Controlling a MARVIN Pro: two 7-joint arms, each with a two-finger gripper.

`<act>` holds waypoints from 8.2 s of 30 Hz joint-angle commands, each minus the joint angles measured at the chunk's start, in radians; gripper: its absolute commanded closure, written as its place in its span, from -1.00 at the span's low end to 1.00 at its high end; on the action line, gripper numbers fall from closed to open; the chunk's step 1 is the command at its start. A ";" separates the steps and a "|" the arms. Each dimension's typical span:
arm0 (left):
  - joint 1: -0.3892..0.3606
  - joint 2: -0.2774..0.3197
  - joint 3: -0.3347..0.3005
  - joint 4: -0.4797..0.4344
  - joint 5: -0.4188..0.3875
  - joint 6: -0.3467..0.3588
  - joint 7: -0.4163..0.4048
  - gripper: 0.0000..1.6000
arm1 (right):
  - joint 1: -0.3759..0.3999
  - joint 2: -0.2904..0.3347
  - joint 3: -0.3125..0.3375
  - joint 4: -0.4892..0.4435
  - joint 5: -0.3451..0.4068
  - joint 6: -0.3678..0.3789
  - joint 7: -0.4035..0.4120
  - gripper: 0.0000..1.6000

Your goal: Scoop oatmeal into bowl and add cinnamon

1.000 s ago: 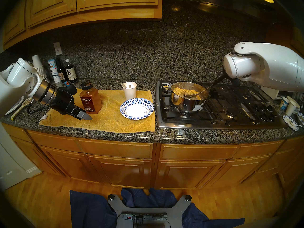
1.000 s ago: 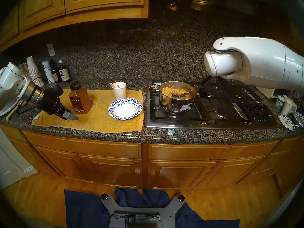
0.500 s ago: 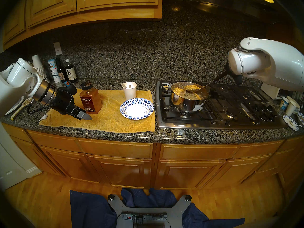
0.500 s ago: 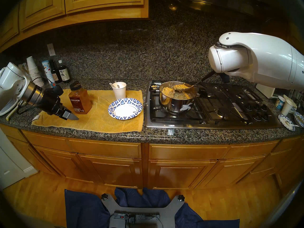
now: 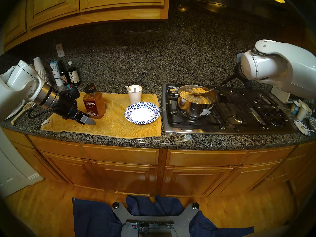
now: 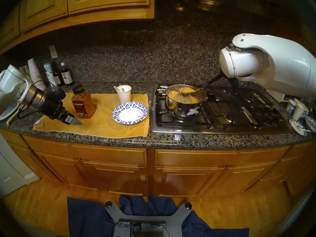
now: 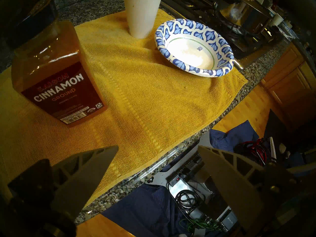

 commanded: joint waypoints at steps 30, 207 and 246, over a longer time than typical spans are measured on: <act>-0.025 -0.002 -0.024 0.001 -0.001 -0.003 0.000 -1.00 | 0.084 0.006 0.054 -0.053 -0.042 0.000 -0.014 1.00; -0.016 -0.002 -0.022 0.002 -0.001 -0.007 -0.001 -1.00 | -0.039 -0.860 -0.231 0.042 -0.880 0.000 -0.018 1.00; -0.013 -0.002 -0.023 0.002 -0.001 -0.011 -0.001 -1.00 | -0.099 -0.821 -0.286 0.013 -1.209 0.000 -0.039 1.00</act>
